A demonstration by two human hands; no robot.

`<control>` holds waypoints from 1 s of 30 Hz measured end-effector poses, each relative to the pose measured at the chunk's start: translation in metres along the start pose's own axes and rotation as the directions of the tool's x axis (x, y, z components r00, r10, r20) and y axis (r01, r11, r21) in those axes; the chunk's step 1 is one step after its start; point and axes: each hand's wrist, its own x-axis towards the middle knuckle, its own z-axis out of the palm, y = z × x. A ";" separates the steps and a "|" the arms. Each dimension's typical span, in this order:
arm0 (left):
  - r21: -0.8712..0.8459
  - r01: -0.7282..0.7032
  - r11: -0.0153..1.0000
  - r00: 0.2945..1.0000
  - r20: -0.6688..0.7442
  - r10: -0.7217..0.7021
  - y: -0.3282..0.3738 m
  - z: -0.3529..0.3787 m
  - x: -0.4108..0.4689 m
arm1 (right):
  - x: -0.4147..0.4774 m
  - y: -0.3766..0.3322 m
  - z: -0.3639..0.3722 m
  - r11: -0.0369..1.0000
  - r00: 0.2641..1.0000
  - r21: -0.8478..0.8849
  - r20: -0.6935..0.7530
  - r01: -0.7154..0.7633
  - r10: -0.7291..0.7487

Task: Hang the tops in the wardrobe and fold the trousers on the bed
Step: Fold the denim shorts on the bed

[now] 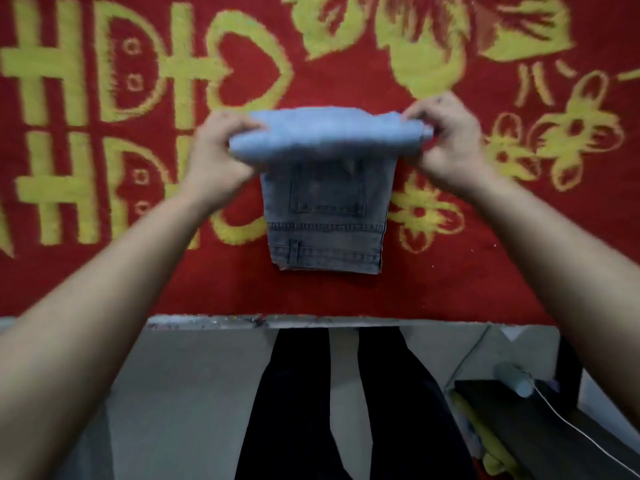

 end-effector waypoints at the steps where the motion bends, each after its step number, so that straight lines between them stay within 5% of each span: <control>1: 0.116 -0.042 0.992 0.999 0.029 0.039 -0.010 0.006 -0.029 | -0.029 0.001 0.006 0.995 0.997 -0.067 0.027 0.075 -0.073; 3: 0.283 -0.127 0.951 0.989 0.112 0.098 -0.029 0.021 -0.084 | -0.079 0.007 0.022 0.964 0.975 -0.181 0.146 0.193 -0.168; 6: 0.396 -0.172 0.902 0.978 0.177 0.109 -0.055 0.044 -0.134 | -0.123 0.018 0.051 0.954 0.949 -0.298 0.310 0.037 0.060; 9: 0.458 -0.154 0.876 0.976 0.209 0.063 -0.064 0.062 -0.148 | -0.142 0.030 0.071 0.927 0.912 -0.355 0.407 0.119 0.039; 17: 0.633 -0.191 0.751 0.972 0.017 0.233 -0.044 0.072 -0.110 | -0.118 0.011 0.091 0.926 0.995 -0.372 -0.046 0.062 -0.085; 22: 0.743 -0.149 0.653 0.989 0.119 0.089 -0.044 0.104 -0.055 | -0.090 0.011 0.120 0.834 0.986 -0.546 0.077 -0.085 0.151; 25: 0.732 -0.068 0.678 0.992 0.124 -0.034 -0.064 0.123 -0.038 | -0.076 0.037 0.135 0.827 0.988 -0.559 0.088 -0.058 0.129; 30: 0.707 -0.082 0.703 0.989 0.143 -0.028 -0.084 0.133 -0.025 | -0.066 0.053 0.153 0.828 0.987 -0.556 0.085 -0.066 0.136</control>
